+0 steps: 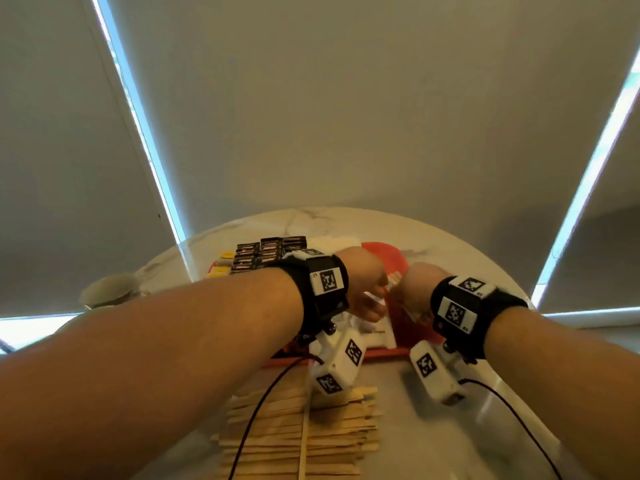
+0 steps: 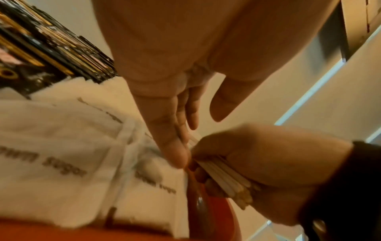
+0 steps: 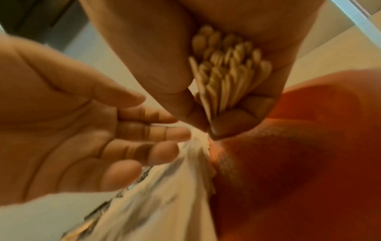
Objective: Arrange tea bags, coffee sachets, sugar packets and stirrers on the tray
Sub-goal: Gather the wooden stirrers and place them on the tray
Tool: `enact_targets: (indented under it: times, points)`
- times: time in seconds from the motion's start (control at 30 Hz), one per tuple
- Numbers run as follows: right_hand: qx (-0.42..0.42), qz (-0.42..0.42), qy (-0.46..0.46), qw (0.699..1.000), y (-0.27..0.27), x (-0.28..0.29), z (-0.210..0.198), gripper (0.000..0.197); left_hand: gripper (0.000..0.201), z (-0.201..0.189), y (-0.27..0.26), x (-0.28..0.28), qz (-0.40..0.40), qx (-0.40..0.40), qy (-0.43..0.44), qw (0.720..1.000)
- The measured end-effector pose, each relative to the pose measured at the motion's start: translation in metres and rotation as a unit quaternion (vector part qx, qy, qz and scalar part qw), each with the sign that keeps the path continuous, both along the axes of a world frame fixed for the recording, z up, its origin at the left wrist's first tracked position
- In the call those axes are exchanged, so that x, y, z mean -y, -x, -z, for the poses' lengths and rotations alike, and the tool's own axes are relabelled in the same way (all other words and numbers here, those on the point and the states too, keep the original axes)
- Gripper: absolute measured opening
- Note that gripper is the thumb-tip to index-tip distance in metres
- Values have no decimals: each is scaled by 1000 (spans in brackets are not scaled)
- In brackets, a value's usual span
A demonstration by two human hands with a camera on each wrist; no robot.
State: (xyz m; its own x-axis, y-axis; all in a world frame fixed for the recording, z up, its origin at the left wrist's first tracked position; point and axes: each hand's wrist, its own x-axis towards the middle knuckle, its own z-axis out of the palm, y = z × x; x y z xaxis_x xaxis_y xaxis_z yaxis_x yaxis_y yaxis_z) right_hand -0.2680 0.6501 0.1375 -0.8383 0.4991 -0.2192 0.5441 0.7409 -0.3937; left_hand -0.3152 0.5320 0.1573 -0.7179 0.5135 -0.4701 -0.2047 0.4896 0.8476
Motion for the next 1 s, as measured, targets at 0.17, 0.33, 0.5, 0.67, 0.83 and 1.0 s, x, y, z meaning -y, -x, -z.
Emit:
enact_targets:
  times: [0.17,0.33,0.5,0.67,0.83,1.0]
  points:
    - [71,-60,-43,995,-8,6,-5,25,23,-2,-5,-12,31,-21,70,997]
    - [87,-67,-100,989,-12,6,-18,31,20,5,2,-15,45,-95,102,989]
    - [39,-30,-42,998,-18,-5,-22,21,24,5,10,-15,114,-223,192,949]
    - [-1,-43,-46,998,-27,-11,-28,13,29,2,-1,-17,226,-279,257,897]
    - [57,-25,-1,998,-21,-21,-13,19,32,5,-10,-18,266,-305,318,857]
    - [62,-52,-24,996,-12,-27,-10,19,34,11,-5,-15,243,-330,289,865]
